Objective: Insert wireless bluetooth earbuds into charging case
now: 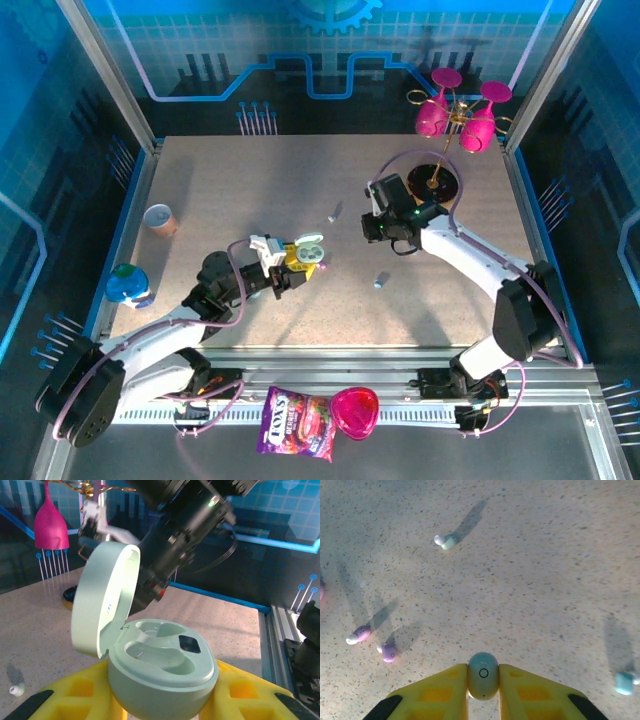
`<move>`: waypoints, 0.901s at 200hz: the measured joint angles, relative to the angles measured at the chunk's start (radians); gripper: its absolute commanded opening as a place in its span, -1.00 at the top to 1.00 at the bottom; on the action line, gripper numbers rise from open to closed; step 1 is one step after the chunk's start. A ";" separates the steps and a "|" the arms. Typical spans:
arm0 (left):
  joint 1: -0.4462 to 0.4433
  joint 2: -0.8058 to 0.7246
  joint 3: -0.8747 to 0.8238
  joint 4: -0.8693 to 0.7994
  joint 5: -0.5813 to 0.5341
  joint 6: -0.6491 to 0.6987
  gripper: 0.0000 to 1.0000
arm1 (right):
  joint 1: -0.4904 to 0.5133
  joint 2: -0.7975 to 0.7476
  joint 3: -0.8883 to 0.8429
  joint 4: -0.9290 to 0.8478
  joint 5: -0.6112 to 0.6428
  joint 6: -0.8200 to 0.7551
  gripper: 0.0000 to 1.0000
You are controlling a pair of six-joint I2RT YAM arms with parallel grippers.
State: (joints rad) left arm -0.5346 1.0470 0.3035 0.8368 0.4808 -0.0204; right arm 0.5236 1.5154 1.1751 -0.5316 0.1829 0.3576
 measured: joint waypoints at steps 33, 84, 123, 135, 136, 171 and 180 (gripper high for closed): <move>0.000 0.077 0.000 0.058 -0.010 -0.002 0.53 | 0.021 -0.044 0.011 -0.058 0.087 0.033 0.73; 0.000 0.143 0.015 0.093 -0.010 -0.007 0.53 | 0.078 -0.055 0.010 -0.082 0.203 0.158 0.74; -0.002 0.223 0.048 0.145 -0.018 -0.003 0.54 | 0.120 -0.134 0.003 -0.079 0.196 0.189 0.69; -0.003 0.273 0.055 0.188 -0.030 0.002 0.54 | 0.135 -0.171 0.003 -0.077 0.179 0.198 0.69; -0.003 0.280 0.056 0.195 -0.034 0.002 0.54 | 0.137 -0.173 0.003 -0.077 0.177 0.198 0.69; -0.005 0.472 0.098 0.343 -0.091 0.016 0.55 | 0.200 -0.248 0.003 -0.071 0.118 0.239 0.69; -0.005 0.512 0.113 0.377 -0.101 0.019 0.55 | 0.219 -0.255 0.003 -0.067 0.103 0.249 0.69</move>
State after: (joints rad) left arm -0.5396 1.5589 0.4164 1.2133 0.3794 -0.0010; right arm 0.7422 1.2606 1.1778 -0.5983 0.2855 0.6071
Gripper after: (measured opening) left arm 0.340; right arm 0.158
